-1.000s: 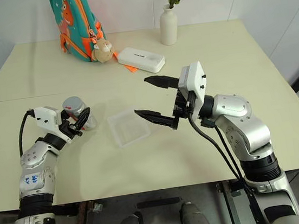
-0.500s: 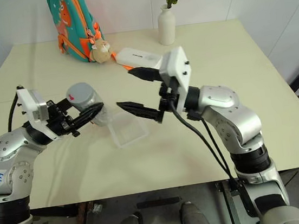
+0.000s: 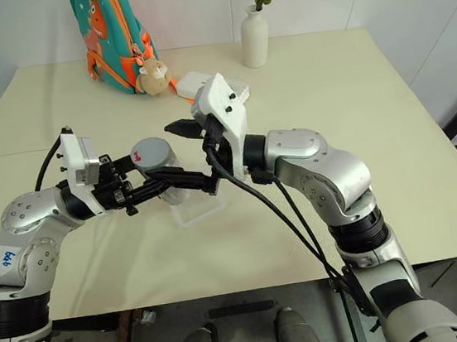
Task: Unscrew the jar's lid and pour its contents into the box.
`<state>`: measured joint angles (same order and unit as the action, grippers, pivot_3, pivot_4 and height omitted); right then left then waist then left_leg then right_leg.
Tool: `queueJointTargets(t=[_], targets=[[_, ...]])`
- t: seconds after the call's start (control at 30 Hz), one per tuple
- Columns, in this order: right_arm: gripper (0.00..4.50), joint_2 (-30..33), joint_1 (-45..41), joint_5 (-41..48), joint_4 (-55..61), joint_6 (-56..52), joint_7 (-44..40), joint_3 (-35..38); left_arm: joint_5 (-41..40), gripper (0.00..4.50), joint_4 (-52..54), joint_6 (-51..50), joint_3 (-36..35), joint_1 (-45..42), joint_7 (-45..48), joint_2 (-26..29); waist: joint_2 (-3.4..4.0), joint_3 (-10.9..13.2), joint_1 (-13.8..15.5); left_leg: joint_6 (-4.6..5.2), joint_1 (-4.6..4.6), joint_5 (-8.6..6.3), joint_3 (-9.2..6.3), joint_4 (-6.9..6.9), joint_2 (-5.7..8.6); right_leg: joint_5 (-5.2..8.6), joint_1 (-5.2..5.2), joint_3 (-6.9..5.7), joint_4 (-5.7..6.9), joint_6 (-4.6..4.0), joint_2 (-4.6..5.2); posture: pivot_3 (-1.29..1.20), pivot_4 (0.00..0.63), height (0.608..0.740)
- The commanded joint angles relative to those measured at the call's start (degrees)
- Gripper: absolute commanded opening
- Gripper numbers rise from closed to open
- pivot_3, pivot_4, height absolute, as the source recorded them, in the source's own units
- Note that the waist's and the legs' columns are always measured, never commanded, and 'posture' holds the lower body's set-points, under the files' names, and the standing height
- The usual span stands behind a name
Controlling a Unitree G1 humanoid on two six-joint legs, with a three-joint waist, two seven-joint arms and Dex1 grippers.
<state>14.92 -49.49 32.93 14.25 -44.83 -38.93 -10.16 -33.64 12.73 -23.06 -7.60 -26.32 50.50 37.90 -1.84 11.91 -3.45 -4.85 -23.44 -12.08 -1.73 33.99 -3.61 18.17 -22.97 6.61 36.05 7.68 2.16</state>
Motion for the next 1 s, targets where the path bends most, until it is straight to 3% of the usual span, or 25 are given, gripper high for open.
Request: queueJointTargets(t=[0.03, 0.3, 0.4, 0.53, 0.63, 0.77, 1.0], targets=[[4.5, -1.0, -1.7, -0.4, 0.4, 0.8, 0.7, 0.3, -0.3, 2.2, 1.6, 0.8, -0.5, -0.5, 0.5, -0.2, 0.0, 0.0, 0.0, 0.0, -0.03, 0.0, 0.0, 0.0, 0.0, 0.0, -0.03, 0.0, 0.01, 0.0, 0.0, 0.0, 0.15, 0.74], [4.5, -2.4, -1.6, -1.1, -0.2, 1.8, 0.9, 0.4, 0.1, 2.2, 1.3, 1.2, -0.9, -0.7, 0.1, -0.3, 0.0, 0.0, 0.1, -0.03, -0.63, 0.02, -0.01, 0.13, 0.0, 0.0, -0.71, 0.01, 0.27, 0.0, -0.01, 0.0, 0.15, 0.74], [3.88, -2.8, -1.4, -1.4, -0.4, 2.0, 1.0, 0.3, 0.1, 2.2, 1.5, 1.2, -1.0, -0.6, -0.1, -0.5, 0.0, 0.0, 0.1, -0.06, -0.72, 0.04, -0.01, 0.17, 0.0, 0.02, -0.84, 0.01, 0.43, -0.03, -0.02, 0.0, 0.15, 0.74], [2.57, -3.2, -1.3, -1.4, -0.5, 2.7, 0.6, 0.4, 0.1, 2.2, 1.5, 1.2, -1.0, -0.5, -0.3, -0.6, 0.0, 0.0, 0.1, -0.08, -0.71, 0.05, -0.02, 0.24, 0.0, 0.02, -0.84, 0.01, 0.52, -0.04, -0.03, 0.0, 0.15, 0.74], [2.52, -2.9, -1.6, -0.9, -0.8, 2.9, -0.5, 0.8, -0.4, 2.2, 1.4, 1.1, -0.9, -0.5, 0.3, -0.6, 0.0, 0.0, 0.1, -0.08, -0.71, 0.05, -0.02, 0.3, 0.0, 0.02, -0.83, 0.01, 0.55, -0.04, -0.04, 0.0, 0.15, 0.74], [2.52, -0.5, -1.8, 0.6, -1.3, 4.9, -7.5, 0.6, -2.9, 2.2, 0.6, 0.6, -0.9, -1.5, 3.8, -0.6, 0.0, 0.0, 0.1, -0.08, -0.71, 0.05, -0.03, 0.3, 0.0, 0.02, -0.83, 0.01, 0.56, -0.04, -0.05, 0.0, 0.15, 0.74], [2.52, 6.6, -8.4, 4.4, -11.1, 10.1, -31.1, 0.8, -5.2, 2.2, -4.3, -0.1, 1.8, -7.0, 15.4, 0.0, 0.01, 0.0, 0.0, -0.08, -0.69, 0.05, -0.05, 0.41, 0.0, 0.01, -0.76, -0.01, 0.58, -0.02, -0.08, 0.0, 0.15, 0.74]])
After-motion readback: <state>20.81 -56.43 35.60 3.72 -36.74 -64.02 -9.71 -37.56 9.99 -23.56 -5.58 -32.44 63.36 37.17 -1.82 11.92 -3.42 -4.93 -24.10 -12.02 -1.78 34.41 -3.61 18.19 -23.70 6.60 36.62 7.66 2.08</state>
